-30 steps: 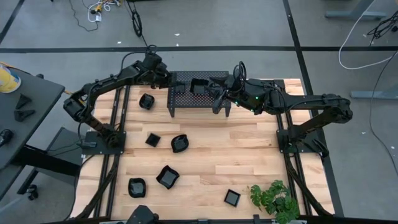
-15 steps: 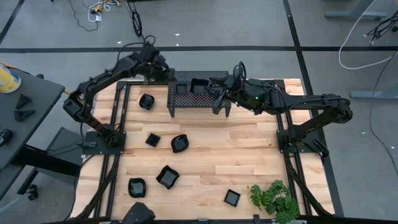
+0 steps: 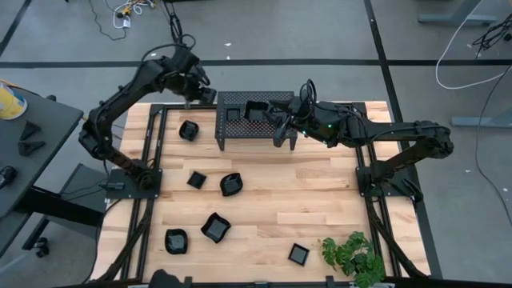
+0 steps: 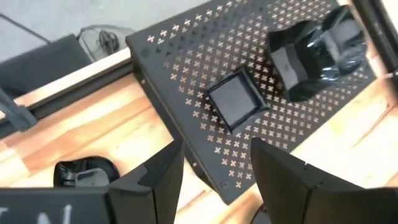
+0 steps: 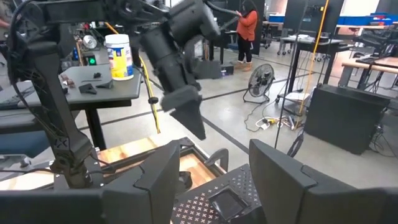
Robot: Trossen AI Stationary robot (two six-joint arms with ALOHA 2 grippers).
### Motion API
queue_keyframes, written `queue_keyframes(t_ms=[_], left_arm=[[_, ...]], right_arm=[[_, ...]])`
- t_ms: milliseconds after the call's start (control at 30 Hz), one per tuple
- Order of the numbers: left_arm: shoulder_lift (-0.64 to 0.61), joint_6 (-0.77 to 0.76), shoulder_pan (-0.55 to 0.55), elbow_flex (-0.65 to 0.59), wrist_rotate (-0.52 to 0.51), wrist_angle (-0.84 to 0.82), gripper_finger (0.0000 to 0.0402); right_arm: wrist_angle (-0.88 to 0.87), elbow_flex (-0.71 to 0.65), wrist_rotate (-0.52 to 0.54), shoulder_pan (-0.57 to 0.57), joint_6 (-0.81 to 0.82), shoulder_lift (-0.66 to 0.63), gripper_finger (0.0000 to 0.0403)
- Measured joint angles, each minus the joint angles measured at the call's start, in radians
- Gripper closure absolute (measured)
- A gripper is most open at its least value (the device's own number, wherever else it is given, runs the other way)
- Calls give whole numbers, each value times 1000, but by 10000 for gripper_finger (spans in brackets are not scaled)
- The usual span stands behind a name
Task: Pick & Place Mini shaped plates
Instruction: Stack the leaf shaped plate on top of the other leaf shaped plate on the shelf
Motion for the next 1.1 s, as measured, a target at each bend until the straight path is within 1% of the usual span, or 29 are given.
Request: queue_keyframes(t_ms=[67, 167, 267, 433, 567, 633, 767, 900, 1100], left_arm=[[-22, -4, -11, -18, -15, -6, 209], [-55, -8, -25, -49, -66, -33, 209], [-103, -43, -39, -89, -104, -32, 209], [-180, -182, -64, -193, -173, -31, 209], [-248, -315, -80, -315, -243, 4, 209], [-272, -381, -86, -381, -251, 51, 209], [-305, -444, -86, -489, -243, 108, 209], [-310, -497, -86, -581, -241, 126, 209], [-311, -618, -76, -705, -224, 243, 209]], right_arm=[[-1, 0, 0, 0, 11, 0, 208], [-9, 0, 0, 0, 18, 0, 208], [-22, 0, 0, 0, 18, 0, 208], [-43, 0, 0, 0, 18, 0, 208], [-43, 0, 0, 0, 18, 0, 208], [-43, 0, 0, 0, 18, 0, 208], [-47, 0, 0, 0, 17, 0, 208], [-64, 0, 0, 0, 17, 0, 208], [-96, 0, -2, 0, 17, 0, 208]])
